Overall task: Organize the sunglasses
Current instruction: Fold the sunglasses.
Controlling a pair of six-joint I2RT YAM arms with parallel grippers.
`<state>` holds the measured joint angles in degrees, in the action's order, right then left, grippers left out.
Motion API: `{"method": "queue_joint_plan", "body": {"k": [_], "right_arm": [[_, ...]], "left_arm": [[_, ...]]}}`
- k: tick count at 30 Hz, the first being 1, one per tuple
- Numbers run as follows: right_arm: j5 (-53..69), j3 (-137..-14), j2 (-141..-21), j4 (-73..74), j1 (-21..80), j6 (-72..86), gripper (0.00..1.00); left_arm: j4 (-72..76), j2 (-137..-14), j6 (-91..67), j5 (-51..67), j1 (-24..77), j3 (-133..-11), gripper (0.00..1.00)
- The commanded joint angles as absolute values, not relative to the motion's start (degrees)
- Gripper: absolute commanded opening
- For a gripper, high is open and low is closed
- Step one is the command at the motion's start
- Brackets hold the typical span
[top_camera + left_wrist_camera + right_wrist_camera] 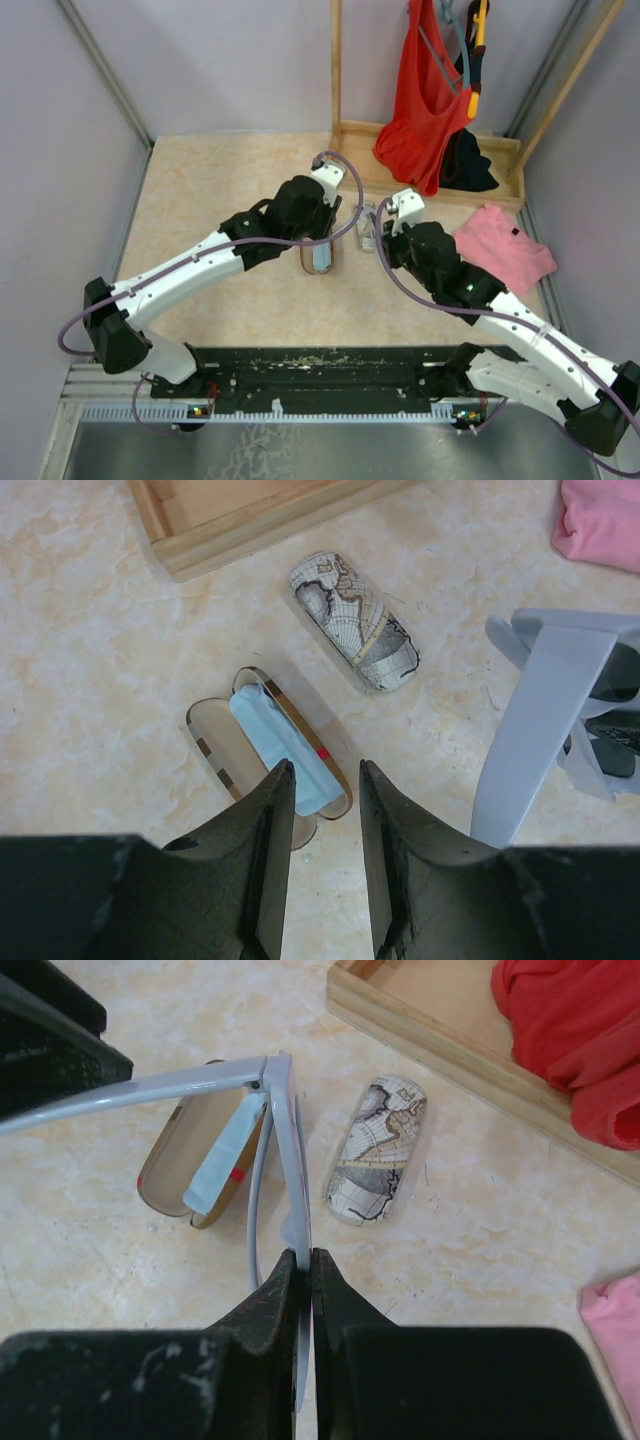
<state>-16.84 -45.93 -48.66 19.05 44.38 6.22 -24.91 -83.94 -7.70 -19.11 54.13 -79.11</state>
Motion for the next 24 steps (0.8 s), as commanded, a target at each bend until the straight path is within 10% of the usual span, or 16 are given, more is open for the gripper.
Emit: {"method": "queue_joint_plan", "body": {"k": [1,24], "right_arm": [[-20.3,-49.9,-49.3,14.7,45.3,7.8,0.00],[-20.0,-53.9,-57.7,11.4,46.3,24.6,0.00]], "left_arm": [[-23.5,-84.8,-8.4,-17.8,55.3,-78.7,0.38],[-23.5,-93.1,-11.4,-20.2,58.8,-85.7,0.36]]}}
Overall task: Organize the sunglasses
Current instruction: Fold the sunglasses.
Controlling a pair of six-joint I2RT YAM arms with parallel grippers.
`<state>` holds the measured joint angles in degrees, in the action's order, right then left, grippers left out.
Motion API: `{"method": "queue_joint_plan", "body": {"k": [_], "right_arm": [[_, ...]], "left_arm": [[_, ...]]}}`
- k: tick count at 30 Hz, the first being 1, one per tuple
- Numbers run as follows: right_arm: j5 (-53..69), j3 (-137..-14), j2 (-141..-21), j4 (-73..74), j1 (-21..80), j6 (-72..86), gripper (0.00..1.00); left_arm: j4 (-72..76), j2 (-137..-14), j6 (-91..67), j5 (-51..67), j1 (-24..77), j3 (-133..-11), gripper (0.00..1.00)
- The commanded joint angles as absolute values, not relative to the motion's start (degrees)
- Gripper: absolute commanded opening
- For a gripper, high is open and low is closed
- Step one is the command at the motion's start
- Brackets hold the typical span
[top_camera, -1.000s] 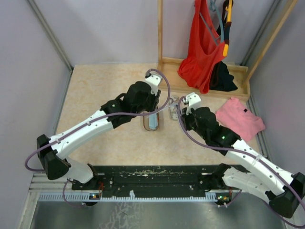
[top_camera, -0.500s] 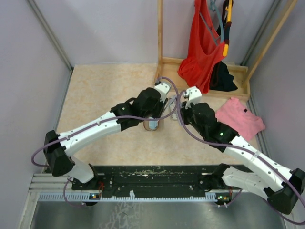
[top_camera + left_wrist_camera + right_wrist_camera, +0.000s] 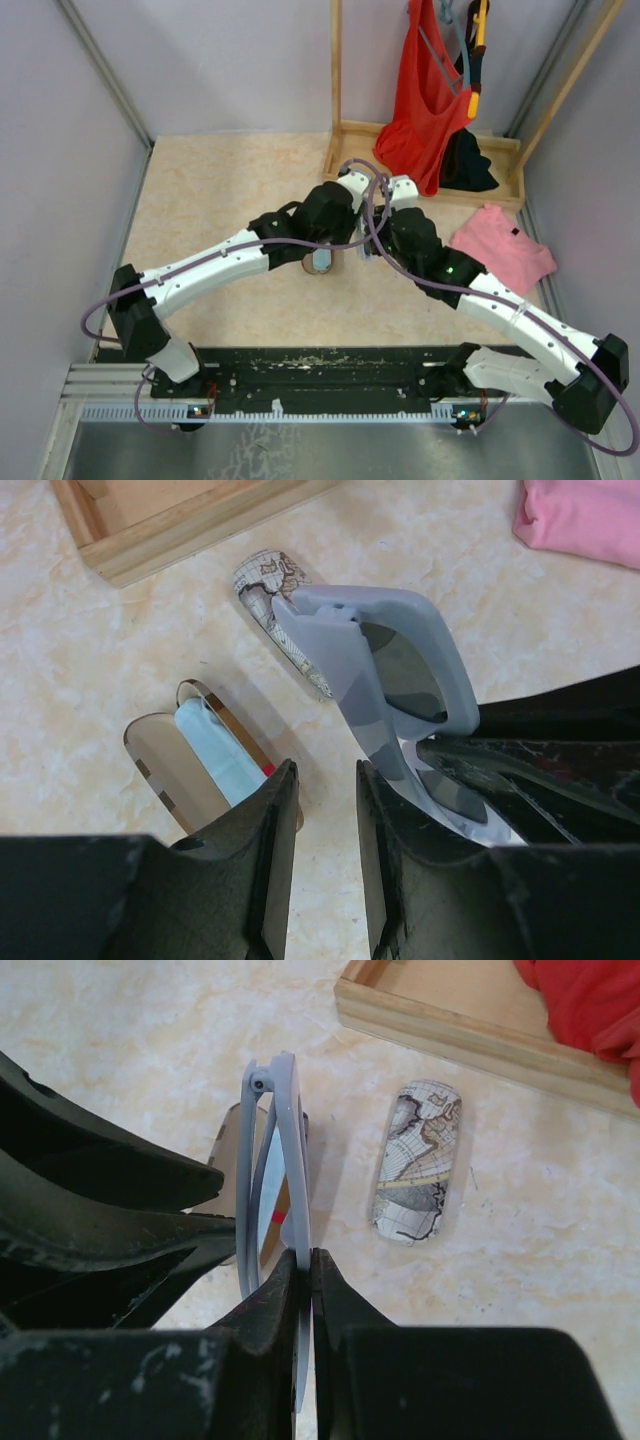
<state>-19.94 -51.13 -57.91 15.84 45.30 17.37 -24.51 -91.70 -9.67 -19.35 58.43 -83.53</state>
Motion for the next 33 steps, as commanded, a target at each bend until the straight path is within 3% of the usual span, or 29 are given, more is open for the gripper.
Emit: {"method": "queue_joint_plan", "body": {"k": [1,7,13,21,33], "right_arm": [[-19.4,-53.6,-57.6,10.9,46.3,25.8,0.00],[-18.9,-52.4,-57.1,11.0,46.3,28.9,0.00],[-22.2,-47.4,-52.6,14.9,43.9,29.4,0.00],[-15.2,-43.7,-49.8,19.1,39.2,30.0,0.00],[-6.1,-48.9,-59.1,21.9,37.6,26.8,0.00]], "left_arm": [[-23.5,-93.2,-11.8,-20.3,58.9,-85.7,0.36],[-23.5,-92.4,-13.0,-22.7,58.9,-84.4,0.36],[-22.7,-85.3,-11.0,-26.5,55.9,-77.8,0.45],[-8.9,-74.5,-13.6,-13.3,41.8,-58.2,0.61],[11.9,-79.6,-26.3,1.1,32.2,-43.0,0.67]]}}
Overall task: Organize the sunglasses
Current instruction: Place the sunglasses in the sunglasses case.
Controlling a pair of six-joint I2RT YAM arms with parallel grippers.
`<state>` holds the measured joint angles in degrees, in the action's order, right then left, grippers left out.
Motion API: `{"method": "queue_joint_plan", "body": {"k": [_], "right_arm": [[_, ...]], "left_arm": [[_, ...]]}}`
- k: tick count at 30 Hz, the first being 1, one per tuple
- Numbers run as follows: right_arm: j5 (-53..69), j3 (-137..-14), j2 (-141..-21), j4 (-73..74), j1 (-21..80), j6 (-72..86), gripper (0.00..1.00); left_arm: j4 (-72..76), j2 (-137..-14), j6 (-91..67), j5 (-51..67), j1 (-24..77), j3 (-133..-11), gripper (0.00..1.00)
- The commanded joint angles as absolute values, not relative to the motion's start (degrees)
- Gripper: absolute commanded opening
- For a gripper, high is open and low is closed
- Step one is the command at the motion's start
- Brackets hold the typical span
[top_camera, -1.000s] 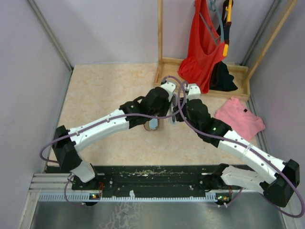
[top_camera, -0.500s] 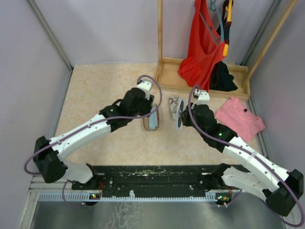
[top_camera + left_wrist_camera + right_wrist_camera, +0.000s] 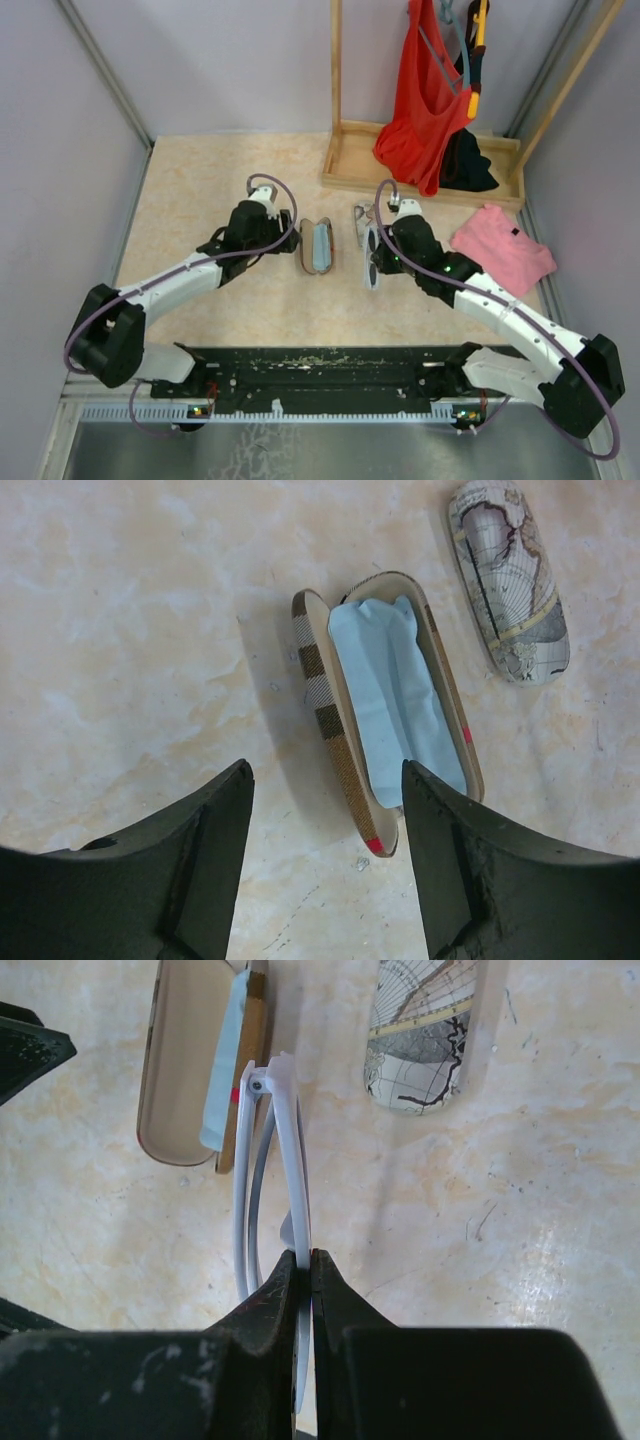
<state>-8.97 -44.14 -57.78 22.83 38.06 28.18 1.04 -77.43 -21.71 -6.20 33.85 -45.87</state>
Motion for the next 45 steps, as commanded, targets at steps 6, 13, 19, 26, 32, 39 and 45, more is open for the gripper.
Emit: {"method": "queue_joint_plan", "body": {"k": [6,13,19,26,32,39,45], "right_arm": [[-3.5,-51.5,-62.9,21.7,37.0,26.5,0.00],[3.1,-57.5,-72.3,18.7,36.9,26.4,0.00],[3.9,-64.6,-81.5,18.2,36.8,26.6,0.00],[1.9,-70.0,-89.3,18.3,36.7,27.0,0.00],[2.3,-72.3,-93.2,18.4,36.1,26.7,0.00],[7.4,-74.4,-97.5,17.6,34.6,24.4,0.00],[11.0,-75.9,-100.7,17.9,32.7,23.0,0.00]], "left_arm": [[19.8,-83.2,-29.7,8.0,29.0,-38.5,0.66],[27.9,-87.3,-30.9,13.9,28.1,-36.6,0.64],[31.0,-90.0,-31.6,16.1,27.4,-36.3,0.62],[32.6,-92.7,-31.6,19.0,26.9,-36.6,0.53],[33.8,-93.6,-31.7,20.4,26.6,-36.5,0.45],[34.5,-94.3,-31.8,22.1,26.5,-37.0,0.44],[35.3,-95.5,-31.8,24.3,26.6,-37.7,0.42]]}}
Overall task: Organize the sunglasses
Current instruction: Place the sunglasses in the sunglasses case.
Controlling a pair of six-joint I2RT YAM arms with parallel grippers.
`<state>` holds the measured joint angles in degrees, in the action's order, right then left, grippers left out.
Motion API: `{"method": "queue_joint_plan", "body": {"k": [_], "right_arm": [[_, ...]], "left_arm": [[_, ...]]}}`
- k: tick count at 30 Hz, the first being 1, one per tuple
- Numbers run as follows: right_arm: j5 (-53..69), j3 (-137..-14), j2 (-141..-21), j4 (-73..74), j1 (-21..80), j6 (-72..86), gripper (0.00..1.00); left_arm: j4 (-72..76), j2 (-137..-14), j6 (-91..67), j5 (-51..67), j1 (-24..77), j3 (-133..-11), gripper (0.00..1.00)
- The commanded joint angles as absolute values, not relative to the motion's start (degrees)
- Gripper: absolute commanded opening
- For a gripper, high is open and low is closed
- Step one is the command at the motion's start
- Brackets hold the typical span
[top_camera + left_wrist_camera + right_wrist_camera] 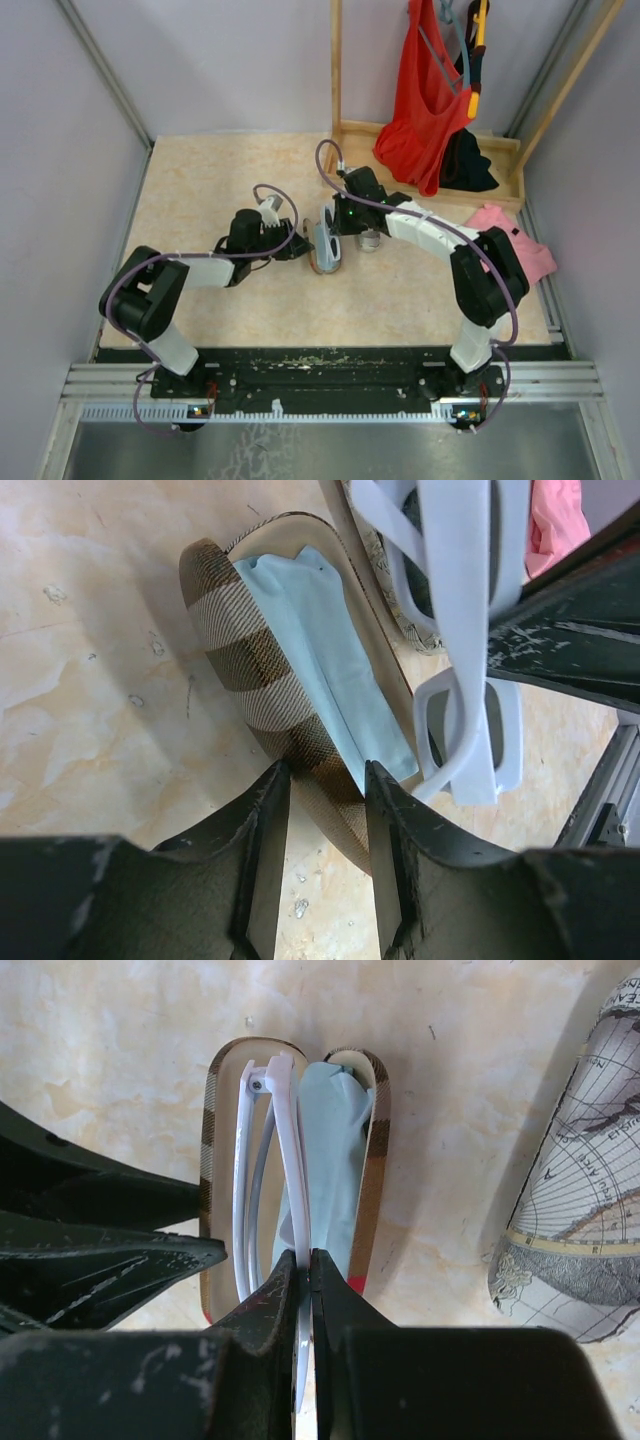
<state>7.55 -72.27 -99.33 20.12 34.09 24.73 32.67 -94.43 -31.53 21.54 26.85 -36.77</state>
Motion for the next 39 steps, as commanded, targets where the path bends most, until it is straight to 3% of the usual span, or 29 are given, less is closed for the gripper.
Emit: {"method": "queue_joint_plan", "body": {"k": [1,13,33,39], "right_arm": [[11.5,-75.8,-101.0,17.7,32.4,23.0,0.00],[17.9,-76.4,-105.5,16.2,31.3,23.4,0.00],[15.8,-77.8,-109.1,18.3,31.3,25.1,0.00],[15.6,-78.4,-110.0,19.3,31.3,24.6,0.06]], "left_arm": [[35.3,-95.6,-31.9,24.6,26.5,-37.9,0.41],[35.2,-96.5,-32.0,25.7,26.5,-39.0,0.39],[35.2,-97.0,-31.7,27.0,26.5,-39.6,0.43],[35.1,-96.9,-31.7,27.2,26.6,-39.8,0.43]]}}
